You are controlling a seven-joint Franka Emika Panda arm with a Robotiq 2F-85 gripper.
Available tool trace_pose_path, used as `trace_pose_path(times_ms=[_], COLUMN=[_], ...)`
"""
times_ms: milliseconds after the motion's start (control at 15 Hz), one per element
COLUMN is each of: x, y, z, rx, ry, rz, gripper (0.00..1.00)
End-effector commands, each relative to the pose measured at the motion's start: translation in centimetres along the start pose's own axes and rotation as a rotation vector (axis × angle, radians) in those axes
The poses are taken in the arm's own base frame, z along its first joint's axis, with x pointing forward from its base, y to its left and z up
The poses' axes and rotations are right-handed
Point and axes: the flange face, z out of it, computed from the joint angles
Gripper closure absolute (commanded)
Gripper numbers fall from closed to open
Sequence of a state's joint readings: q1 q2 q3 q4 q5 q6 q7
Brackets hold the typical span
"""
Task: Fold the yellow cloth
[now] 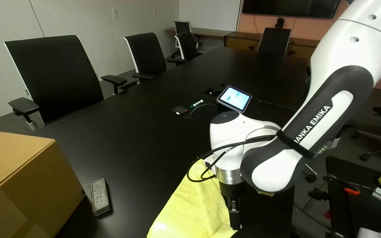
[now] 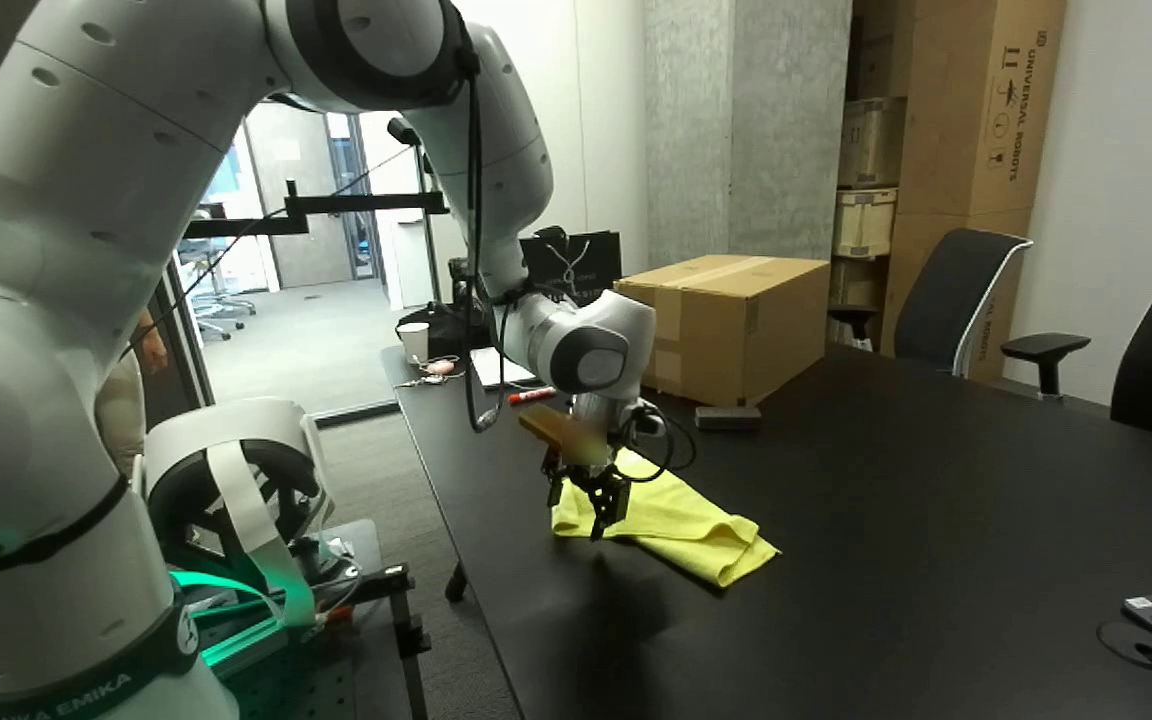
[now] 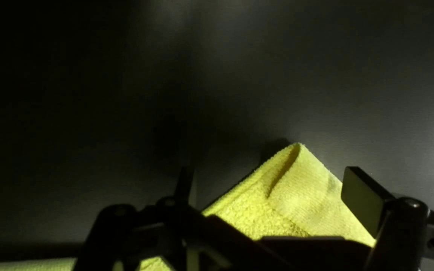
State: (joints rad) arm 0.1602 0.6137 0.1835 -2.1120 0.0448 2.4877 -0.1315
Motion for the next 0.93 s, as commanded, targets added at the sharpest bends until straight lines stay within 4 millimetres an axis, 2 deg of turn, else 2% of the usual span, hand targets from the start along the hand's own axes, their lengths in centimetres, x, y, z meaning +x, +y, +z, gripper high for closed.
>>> trace_pose_path(times_ms=[0,867], x=[0.6,0.9], y=[-0.6,-1.4], z=[-1.0,0.5], rx=[-0.001,0.029], ry=[-0.003,-0.019], rz=[-0.047,-0.101], gripper=[0.00,0.00])
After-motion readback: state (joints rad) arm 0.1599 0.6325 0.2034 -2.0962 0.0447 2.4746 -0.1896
